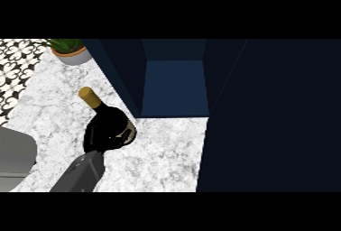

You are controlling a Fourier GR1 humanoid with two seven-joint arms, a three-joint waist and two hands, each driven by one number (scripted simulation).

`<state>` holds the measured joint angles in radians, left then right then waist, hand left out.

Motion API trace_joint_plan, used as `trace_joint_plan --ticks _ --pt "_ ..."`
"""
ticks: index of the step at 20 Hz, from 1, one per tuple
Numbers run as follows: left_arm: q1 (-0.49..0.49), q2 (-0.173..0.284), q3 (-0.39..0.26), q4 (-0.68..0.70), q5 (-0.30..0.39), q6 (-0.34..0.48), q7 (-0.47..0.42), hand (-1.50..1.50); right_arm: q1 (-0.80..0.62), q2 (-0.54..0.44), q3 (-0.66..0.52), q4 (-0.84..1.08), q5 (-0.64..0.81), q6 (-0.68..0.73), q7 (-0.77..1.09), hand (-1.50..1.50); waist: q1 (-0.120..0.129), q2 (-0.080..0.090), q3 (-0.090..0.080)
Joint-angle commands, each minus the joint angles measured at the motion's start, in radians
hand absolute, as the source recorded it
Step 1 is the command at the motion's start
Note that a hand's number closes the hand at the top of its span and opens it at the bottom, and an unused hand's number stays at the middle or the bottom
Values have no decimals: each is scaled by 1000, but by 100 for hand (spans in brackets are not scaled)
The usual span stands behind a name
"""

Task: Pick up the wine, place it into the cabinet and close the cabinet

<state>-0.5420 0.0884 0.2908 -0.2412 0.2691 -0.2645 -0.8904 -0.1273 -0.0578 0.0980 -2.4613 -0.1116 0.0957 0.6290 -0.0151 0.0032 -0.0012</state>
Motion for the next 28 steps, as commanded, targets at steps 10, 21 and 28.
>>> trace_joint_plan --ticks 10,21,28 --pt "127 50 19 -87 68 -139 41 150 76 41 28 -64 -11 5 -23 -150 18 -6 1" --pt "276 -37 -80 -417 90 -99 176 150 112 -6 -62 -89 -129 66 -31 -150 15 -6 2" --pt "405 -87 -318 -779 165 46 358 150 70 -1 -80 -34 -114 57 -36 -150 19 -8 3"
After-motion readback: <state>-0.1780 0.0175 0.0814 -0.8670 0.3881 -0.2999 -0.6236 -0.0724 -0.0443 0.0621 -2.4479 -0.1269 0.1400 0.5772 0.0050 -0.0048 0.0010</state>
